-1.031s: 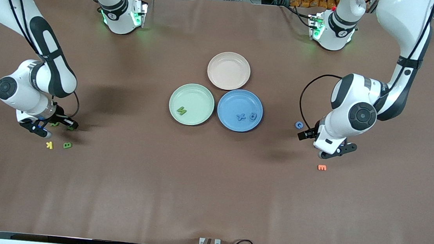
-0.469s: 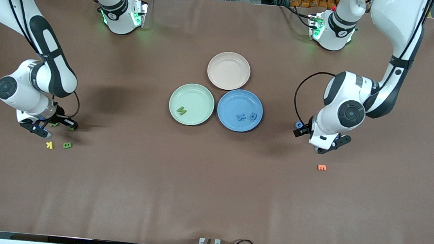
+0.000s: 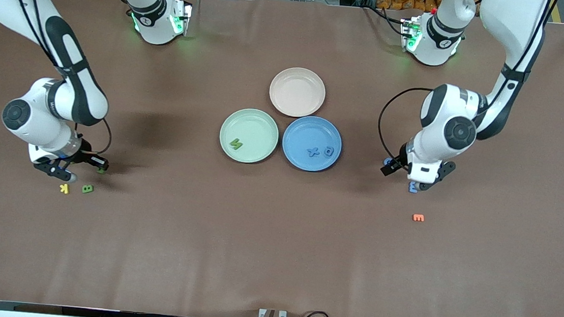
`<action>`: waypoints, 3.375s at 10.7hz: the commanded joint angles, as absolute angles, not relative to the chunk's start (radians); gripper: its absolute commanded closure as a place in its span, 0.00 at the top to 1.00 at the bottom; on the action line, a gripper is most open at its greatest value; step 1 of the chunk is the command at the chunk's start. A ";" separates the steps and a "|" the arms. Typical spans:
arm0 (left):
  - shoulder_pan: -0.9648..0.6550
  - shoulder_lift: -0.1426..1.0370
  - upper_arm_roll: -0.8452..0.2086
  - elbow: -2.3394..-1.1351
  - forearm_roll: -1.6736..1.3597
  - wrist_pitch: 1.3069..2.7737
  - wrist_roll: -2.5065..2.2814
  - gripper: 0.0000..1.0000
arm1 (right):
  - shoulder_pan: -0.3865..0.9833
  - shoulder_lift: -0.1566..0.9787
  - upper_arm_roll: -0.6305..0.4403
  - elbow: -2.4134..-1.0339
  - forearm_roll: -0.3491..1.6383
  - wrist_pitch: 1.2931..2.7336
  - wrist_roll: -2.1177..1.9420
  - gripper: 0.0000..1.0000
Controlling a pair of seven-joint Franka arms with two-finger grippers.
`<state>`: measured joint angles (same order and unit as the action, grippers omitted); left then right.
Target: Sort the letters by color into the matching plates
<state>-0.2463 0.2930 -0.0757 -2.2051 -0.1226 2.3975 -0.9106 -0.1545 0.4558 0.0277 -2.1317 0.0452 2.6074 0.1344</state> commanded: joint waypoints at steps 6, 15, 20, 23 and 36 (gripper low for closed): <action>-0.256 0.187 -0.074 -2.423 -0.172 2.604 -1.054 1.00 | 0.179 0.374 0.026 -2.157 0.055 2.520 0.406 0.22; -0.330 0.310 -0.066 -2.422 -0.163 2.758 -1.308 1.00 | 0.579 0.311 0.026 -2.149 0.057 2.395 0.678 0.21; -0.327 0.373 -0.034 -2.378 -0.156 2.799 -1.307 1.00 | 0.661 0.354 0.029 -2.103 0.057 2.404 0.732 0.29; -0.328 0.391 -0.023 -2.364 -0.117 2.800 -1.308 1.00 | 0.670 0.362 0.028 -2.095 0.055 2.404 0.735 0.95; -0.336 0.379 -0.023 -2.362 -0.034 2.795 -1.296 0.00 | 0.194 0.341 0.054 -2.095 0.044 2.402 0.488 1.00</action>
